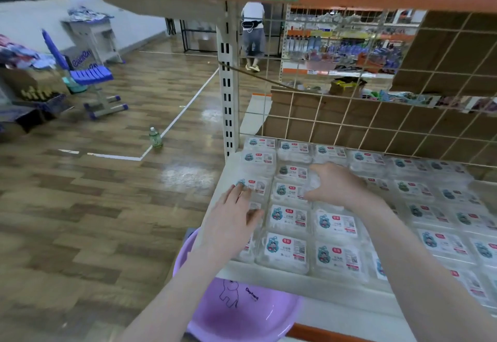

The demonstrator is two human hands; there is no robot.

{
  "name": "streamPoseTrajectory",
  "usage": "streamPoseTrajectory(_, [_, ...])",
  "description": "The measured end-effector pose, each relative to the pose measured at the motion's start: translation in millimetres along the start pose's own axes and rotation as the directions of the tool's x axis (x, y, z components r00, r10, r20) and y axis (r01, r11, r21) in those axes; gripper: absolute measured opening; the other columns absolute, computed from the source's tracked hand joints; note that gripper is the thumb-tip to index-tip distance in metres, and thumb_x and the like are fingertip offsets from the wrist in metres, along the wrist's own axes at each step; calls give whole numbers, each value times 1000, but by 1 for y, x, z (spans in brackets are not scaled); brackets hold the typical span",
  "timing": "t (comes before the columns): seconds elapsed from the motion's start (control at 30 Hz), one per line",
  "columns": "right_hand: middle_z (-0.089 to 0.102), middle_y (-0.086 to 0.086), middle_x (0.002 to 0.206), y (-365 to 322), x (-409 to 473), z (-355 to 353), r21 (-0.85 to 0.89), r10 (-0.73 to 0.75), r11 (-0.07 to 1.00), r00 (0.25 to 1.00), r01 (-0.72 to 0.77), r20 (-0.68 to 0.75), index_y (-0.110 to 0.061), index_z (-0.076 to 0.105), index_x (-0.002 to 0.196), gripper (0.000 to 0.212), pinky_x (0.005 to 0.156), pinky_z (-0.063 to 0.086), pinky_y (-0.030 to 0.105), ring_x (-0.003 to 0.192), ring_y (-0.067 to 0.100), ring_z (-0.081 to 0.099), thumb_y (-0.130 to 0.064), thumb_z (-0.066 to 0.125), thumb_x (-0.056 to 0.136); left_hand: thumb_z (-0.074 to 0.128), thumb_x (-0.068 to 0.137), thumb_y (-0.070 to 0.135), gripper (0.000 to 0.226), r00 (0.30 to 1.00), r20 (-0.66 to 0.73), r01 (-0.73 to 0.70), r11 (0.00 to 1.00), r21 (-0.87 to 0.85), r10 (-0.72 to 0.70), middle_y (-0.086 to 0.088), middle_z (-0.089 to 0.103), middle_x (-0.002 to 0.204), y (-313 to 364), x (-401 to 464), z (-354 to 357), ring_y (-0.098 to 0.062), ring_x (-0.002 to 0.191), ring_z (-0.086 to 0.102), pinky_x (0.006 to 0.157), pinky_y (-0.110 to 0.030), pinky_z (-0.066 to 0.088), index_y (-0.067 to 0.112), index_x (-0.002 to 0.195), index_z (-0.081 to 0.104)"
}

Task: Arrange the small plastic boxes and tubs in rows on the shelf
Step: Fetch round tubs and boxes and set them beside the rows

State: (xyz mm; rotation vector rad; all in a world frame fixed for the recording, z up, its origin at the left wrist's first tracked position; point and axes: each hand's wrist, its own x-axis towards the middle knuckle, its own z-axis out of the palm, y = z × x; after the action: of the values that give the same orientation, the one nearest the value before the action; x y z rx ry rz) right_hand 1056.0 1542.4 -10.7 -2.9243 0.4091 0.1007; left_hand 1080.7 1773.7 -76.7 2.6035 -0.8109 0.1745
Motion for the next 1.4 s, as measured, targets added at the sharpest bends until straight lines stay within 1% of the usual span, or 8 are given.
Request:
streamPoseTrajectory(0.17, [56,3,122,-11,9,-4,85,-57,995,998,59,-23,-23,44,136,68,59,44,26,74,10,54,-37,67,75,41,95,47,56,999,-29,19,1000,-3,-19,-1,32,152,1,-1,1,-14,142,21,107,-25,27,17,142,38])
streamPoseTrajectory(0.27, [53,1,130,-17,15,-10,253,-60,964,992,86,-109,-22,44,136,68,70,40,27,95,14,56,-34,69,74,41,94,47,55,999,-32,24,1000,-10,-24,-1,33,152,1,-2,1,-14,141,22,106,-27,30,18,141,39])
streamPoseTrajectory(0.43, [55,-2,112,-10,15,-11,640,-3,761,987,106,-161,-21,47,125,61,83,50,34,98,14,56,-23,78,73,42,94,47,56,999,-32,21,1000,-13,-21,-1,33,151,-1,-2,2,-15,142,23,108,-28,30,17,141,39])
streamPoseTrajectory(0.57, [55,-4,118,15,0,0,736,51,668,979,112,-196,-26,45,126,61,86,51,35,105,15,57,-19,77,74,41,94,50,58,999,-29,31,999,-22,-31,2,30,153,-3,-1,4,-13,143,20,109,-27,29,19,143,37])
streamPoseTrajectory(0.73, [42,-11,127,49,-24,12,663,101,748,984,22,-147,-31,39,136,72,83,42,22,110,9,44,-24,77,75,46,93,47,55,998,-57,17,1000,-12,-18,1,36,150,-4,-2,5,-14,141,25,107,-28,33,17,140,43])
streamPoseTrajectory(0.93, [30,-6,150,61,-33,24,512,109,854,994,-88,-12,-27,30,145,79,102,34,33,135,17,32,-34,73,79,51,92,43,54,998,-61,17,1000,-15,-18,-4,40,148,-1,0,4,-18,140,30,107,-31,33,13,138,46])
streamPoseTrajectory(1.23, [29,-4,150,52,-43,17,177,27,984,999,-24,-18,-26,25,146,86,100,36,33,133,18,33,-53,67,76,47,94,45,55,998,-58,24,1000,0,-24,1,32,152,3,-2,1,-12,141,23,109,-24,26,17,141,41])
streamPoseTrajectory(1.4, [16,-13,154,57,-45,-12,-42,-178,982,975,185,134,-34,13,148,93,106,32,35,136,13,28,-54,68,75,46,94,45,54,997,-71,30,1000,-3,-30,2,33,151,4,-3,-1,-11,141,23,106,-25,30,18,141,42])
